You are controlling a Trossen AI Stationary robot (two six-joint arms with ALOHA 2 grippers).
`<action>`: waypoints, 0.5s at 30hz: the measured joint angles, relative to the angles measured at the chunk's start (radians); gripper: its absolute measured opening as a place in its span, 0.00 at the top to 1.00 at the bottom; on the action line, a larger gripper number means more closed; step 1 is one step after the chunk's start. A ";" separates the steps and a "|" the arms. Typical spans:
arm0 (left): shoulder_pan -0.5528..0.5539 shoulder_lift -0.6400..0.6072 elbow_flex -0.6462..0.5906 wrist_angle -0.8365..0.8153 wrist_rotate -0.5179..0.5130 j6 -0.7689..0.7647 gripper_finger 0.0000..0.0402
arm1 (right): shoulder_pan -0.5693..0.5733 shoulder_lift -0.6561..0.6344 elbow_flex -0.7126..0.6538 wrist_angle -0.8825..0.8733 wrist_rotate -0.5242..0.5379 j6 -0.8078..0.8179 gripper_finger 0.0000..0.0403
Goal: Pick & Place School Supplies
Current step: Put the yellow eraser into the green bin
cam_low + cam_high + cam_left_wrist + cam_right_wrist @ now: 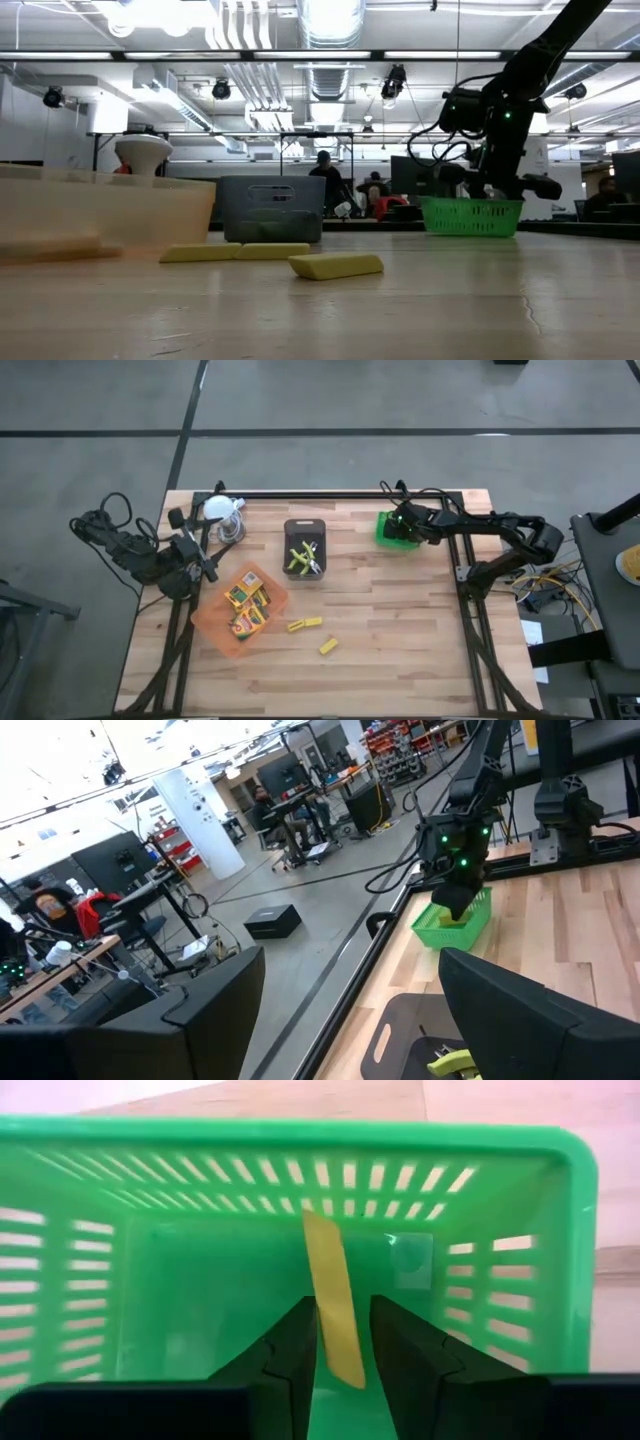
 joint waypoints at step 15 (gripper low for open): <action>0.000 0.000 0.000 0.000 0.000 0.000 0.24 | 0.001 -0.091 0.089 -0.009 0.069 -0.131 0.76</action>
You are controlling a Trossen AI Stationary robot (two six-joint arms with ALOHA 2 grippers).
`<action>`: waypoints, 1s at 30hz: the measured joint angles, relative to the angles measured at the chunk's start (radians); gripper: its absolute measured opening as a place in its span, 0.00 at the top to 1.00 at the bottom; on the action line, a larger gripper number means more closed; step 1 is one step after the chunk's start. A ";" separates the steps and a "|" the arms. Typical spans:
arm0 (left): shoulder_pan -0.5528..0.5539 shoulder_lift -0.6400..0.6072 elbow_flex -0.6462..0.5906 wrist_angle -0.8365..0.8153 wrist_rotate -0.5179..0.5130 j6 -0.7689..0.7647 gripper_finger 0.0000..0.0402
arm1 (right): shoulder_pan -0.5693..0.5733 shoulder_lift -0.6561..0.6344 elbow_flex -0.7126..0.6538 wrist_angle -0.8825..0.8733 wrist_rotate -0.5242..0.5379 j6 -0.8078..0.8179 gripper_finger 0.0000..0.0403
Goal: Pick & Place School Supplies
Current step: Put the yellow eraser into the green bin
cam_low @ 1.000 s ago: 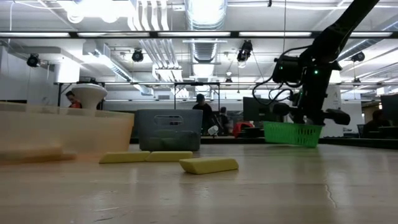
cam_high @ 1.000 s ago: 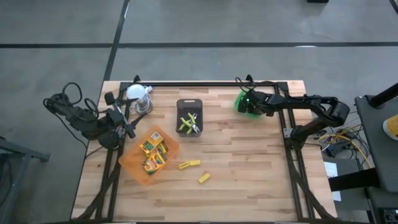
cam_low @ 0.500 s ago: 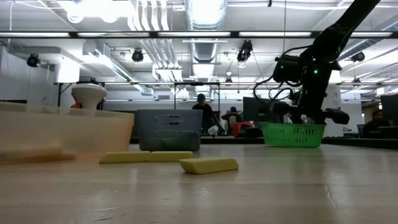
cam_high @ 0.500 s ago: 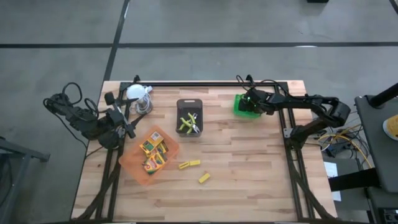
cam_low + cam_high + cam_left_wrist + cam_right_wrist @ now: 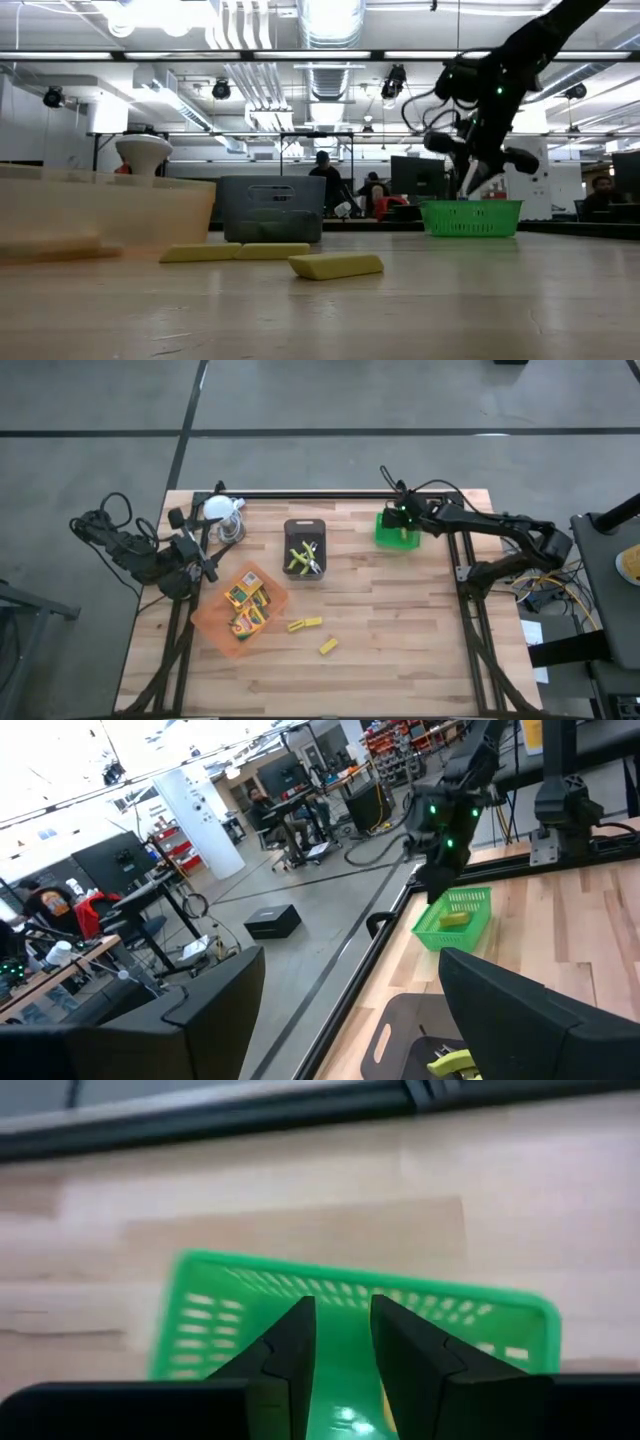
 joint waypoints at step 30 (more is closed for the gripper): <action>0.000 0.000 0.000 0.000 0.000 0.000 0.24 | 0.565 -0.385 0.049 0.261 0.007 -0.663 0.69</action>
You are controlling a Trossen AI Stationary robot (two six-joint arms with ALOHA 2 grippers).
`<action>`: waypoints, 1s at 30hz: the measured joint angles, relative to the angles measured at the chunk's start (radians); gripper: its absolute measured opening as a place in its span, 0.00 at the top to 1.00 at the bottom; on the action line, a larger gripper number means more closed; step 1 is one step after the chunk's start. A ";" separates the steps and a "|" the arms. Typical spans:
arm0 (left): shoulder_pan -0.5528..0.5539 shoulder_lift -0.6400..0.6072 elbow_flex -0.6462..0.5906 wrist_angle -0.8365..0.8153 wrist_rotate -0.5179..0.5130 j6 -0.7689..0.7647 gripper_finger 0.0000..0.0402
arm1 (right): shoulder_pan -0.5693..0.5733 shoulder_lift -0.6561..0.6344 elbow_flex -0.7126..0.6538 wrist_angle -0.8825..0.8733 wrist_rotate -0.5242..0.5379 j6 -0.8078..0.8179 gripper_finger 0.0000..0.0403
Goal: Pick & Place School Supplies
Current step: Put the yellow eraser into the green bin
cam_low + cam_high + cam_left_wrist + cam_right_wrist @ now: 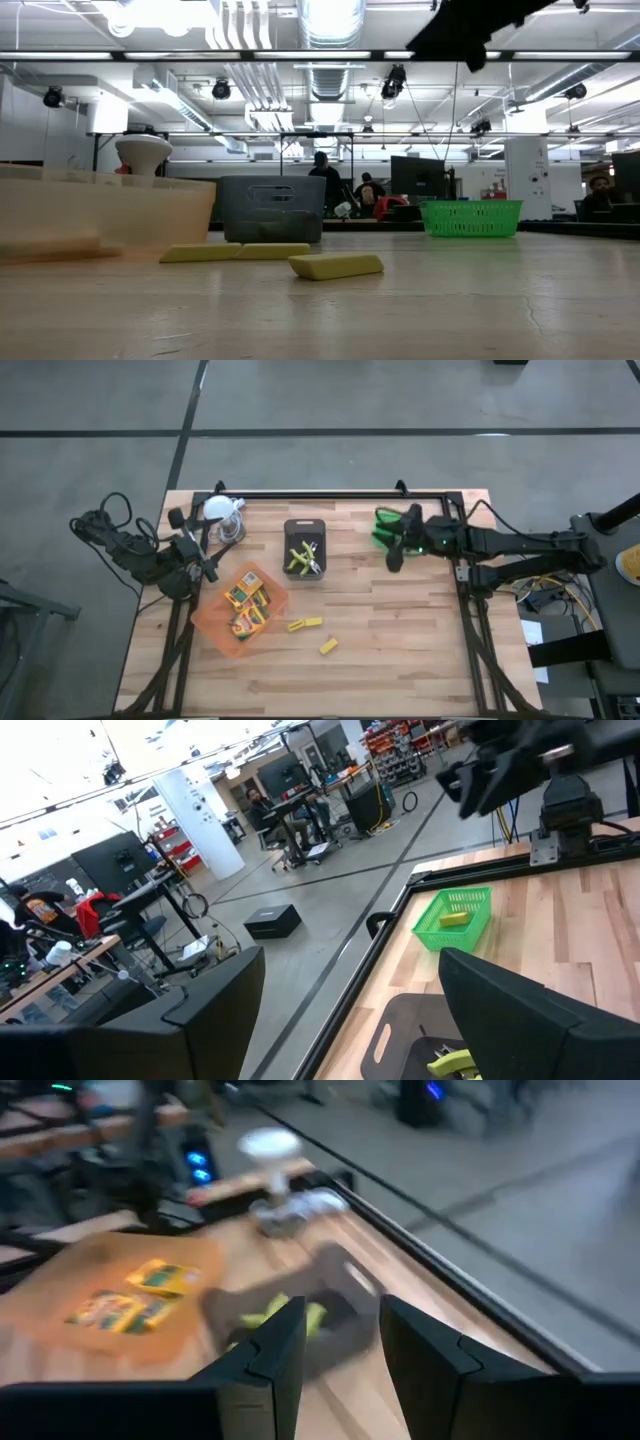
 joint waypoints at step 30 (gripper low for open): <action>0.000 0.000 0.000 -0.005 0.000 0.000 0.24 | 0.260 0.737 -0.248 1.320 -0.080 -0.212 0.64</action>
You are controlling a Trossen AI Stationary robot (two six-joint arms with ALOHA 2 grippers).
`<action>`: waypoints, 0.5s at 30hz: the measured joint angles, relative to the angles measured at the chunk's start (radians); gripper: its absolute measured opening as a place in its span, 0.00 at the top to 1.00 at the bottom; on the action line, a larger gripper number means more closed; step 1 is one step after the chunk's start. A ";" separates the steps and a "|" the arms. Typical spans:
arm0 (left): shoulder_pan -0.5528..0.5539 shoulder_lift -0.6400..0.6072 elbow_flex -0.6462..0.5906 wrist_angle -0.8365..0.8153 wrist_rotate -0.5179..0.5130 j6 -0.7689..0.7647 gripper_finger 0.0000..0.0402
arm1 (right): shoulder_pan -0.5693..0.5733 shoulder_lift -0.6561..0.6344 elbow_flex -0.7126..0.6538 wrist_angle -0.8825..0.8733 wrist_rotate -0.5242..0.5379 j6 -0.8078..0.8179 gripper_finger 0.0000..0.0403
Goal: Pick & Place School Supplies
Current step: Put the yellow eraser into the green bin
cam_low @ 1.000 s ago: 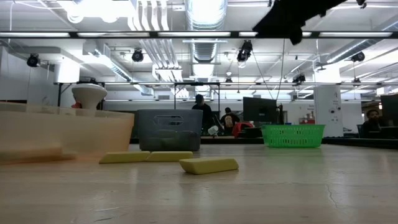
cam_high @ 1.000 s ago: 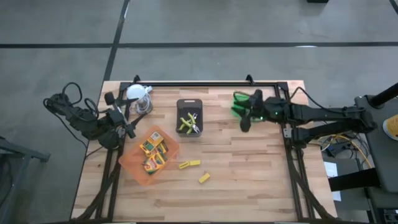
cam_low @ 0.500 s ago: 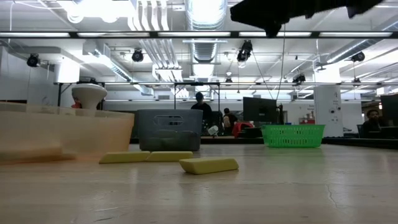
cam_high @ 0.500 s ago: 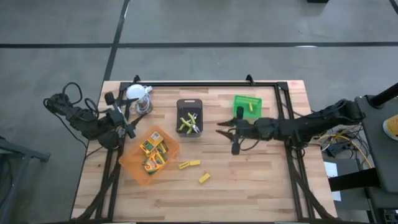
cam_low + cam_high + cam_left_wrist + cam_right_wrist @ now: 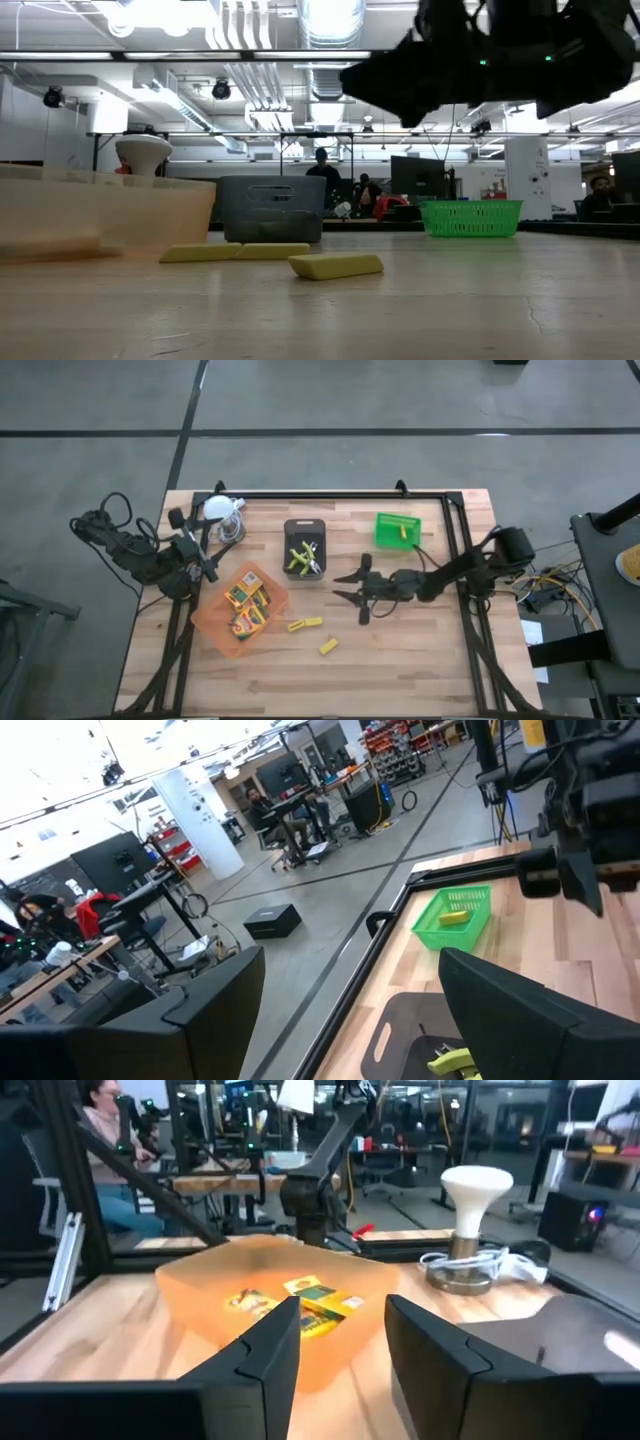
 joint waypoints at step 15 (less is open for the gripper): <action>0.000 0.000 0.000 0.003 0.000 0.000 0.24 | 0.000 0.164 0.195 -0.262 -0.021 0.019 0.55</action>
